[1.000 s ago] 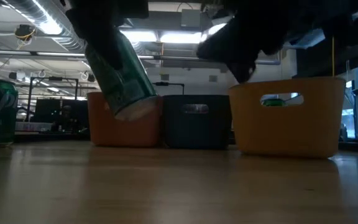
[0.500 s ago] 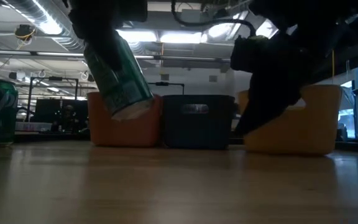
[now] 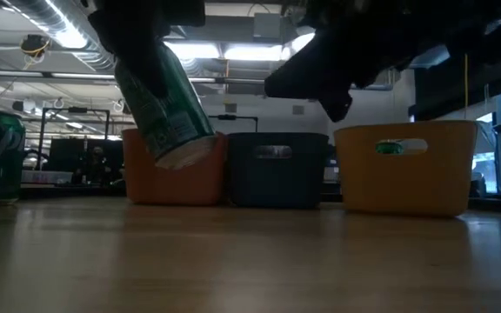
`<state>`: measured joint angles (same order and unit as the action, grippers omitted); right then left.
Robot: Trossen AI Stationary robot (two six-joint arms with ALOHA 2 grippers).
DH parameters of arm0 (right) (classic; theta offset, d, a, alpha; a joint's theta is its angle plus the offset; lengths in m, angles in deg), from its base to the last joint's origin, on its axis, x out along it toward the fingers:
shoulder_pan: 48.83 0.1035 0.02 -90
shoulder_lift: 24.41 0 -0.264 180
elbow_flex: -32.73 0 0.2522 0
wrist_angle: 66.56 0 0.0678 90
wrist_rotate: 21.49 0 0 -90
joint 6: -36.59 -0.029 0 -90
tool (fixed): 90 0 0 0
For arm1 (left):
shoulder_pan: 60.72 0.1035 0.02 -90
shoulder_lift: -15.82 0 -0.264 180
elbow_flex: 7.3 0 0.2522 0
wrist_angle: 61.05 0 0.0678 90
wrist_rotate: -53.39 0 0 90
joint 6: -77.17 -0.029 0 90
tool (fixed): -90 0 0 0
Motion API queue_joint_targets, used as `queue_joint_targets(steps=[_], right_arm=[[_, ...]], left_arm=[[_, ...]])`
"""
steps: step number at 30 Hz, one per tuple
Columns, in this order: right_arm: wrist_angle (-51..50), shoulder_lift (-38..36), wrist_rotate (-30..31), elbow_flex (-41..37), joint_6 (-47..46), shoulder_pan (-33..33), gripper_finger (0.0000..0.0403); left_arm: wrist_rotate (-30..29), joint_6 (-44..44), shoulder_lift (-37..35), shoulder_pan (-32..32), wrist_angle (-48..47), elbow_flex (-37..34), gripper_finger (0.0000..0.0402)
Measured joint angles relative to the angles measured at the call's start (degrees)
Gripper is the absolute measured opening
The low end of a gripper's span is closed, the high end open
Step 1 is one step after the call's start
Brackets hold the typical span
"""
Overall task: Sort soda cans
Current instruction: Put the top green soda can into the yellow bin
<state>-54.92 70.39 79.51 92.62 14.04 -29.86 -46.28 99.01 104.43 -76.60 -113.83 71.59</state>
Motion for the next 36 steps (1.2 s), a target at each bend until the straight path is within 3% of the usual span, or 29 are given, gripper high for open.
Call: queue_joint_targets(steps=[8, 14, 36], right_arm=[[9.47, 5.82, 2.56, 0.00, 3.40, 0.12, 0.0004], [16.08, 12.00, 4.39, 1.92, 3.77, -0.36, 0.0004], [10.83, 16.61, 10.38, 3.26, 5.15, -0.59, 0.0001]], left_arm=[[0.02, -1.03, 0.17, 0.18, 3.87, -1.94, 0.0296], [0.06, -3.49, 1.15, 0.37, 9.24, -1.94, 0.0296], [-5.18, -4.26, 5.10, 0.48, 13.65, -2.18, 0.0295]])
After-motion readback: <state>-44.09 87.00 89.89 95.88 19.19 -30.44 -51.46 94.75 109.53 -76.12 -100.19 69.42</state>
